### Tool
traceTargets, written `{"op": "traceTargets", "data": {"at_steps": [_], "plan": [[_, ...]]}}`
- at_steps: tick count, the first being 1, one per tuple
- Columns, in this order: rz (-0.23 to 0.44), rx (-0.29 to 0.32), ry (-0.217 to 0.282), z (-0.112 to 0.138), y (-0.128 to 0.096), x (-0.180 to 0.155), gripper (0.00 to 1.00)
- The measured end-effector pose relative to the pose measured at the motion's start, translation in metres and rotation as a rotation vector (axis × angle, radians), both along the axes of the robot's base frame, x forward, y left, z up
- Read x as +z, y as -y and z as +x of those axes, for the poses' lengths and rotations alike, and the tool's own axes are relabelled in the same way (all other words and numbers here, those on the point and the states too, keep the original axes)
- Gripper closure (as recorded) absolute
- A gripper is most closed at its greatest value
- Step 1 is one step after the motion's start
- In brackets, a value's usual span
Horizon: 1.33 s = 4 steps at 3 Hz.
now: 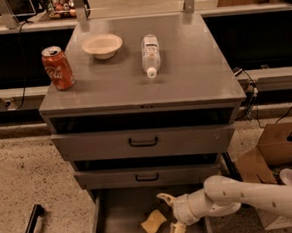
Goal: Pick sponge from bottom drawer and place on counter
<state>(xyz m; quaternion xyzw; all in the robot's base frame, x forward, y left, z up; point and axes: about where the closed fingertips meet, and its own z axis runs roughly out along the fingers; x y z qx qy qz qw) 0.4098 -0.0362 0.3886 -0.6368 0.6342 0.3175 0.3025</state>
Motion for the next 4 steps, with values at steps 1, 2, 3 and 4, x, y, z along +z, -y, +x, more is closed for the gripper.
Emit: {"op": "traceTargets", "data": {"at_steps": [1,2,3,4], "plan": [[-0.048,0.049,-0.051,0.029,-0.036,-0.096,0.00],[-0.037,0.078,-0.032,0.028,-0.037,-0.095,0.00],[-0.048,-0.004,0.009,0.041,-0.024,-0.121,0.00],[-0.040,-0.109,0.079,0.049,-0.004,-0.144,0.00]]}}
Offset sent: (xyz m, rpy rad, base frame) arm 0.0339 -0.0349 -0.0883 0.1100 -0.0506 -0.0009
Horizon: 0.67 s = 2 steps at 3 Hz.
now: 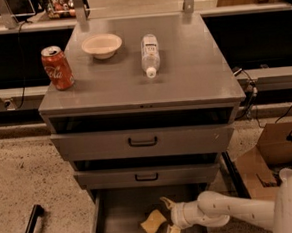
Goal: Pick sponge from bottom drawer and place on counter
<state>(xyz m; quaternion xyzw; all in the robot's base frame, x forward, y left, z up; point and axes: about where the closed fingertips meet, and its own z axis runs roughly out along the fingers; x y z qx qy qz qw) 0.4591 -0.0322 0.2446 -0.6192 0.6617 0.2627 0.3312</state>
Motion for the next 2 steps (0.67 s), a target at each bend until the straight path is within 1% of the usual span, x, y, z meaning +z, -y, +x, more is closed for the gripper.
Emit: {"op": "traceTargets", "data": {"at_steps": [1,2], "plan": [[0.013,-0.069,0.077,0.010,0.017,-0.010,0.00],[0.021,-0.077,0.102,0.026,0.014,-0.027,0.26]]}}
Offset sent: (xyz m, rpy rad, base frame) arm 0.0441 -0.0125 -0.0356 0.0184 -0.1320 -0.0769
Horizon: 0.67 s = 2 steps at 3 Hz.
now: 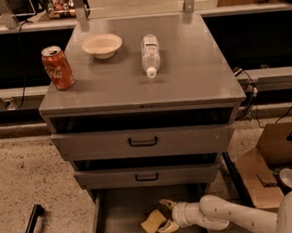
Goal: Pick sponge from bottom drawer and place on counter
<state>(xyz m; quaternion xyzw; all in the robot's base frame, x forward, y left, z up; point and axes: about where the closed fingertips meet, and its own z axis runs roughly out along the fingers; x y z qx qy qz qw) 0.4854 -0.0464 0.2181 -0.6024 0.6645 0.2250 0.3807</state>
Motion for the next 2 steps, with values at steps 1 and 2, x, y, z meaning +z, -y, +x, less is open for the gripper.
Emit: {"op": "traceTargets", "data": {"at_steps": [1,2], "plan": [[0.015,-0.015,0.002,0.015,0.000,-0.017,0.34],[0.030,-0.017,0.000,0.028,-0.005,-0.038,0.30]]}}
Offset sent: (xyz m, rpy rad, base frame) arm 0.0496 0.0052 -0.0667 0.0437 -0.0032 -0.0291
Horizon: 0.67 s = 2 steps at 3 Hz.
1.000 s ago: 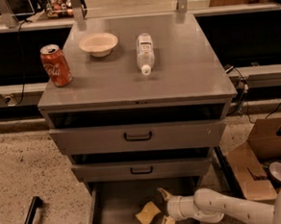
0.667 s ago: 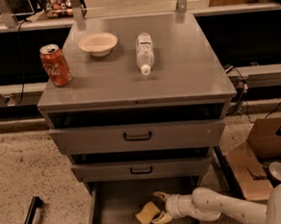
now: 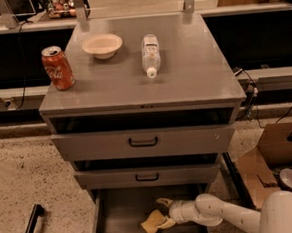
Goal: Pick sponge from bottom drawer and place on counter
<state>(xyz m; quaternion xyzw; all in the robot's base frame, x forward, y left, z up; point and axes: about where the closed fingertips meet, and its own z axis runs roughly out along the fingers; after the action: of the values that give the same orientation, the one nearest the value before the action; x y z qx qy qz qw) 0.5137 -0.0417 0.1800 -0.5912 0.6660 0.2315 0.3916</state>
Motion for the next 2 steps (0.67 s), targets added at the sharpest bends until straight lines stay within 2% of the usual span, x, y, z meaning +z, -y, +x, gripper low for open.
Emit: {"op": "traceTargets", "data": {"at_steps": [2], "plan": [[-0.022,-0.013,-0.053,0.011,0.003,-0.050,0.32]]}}
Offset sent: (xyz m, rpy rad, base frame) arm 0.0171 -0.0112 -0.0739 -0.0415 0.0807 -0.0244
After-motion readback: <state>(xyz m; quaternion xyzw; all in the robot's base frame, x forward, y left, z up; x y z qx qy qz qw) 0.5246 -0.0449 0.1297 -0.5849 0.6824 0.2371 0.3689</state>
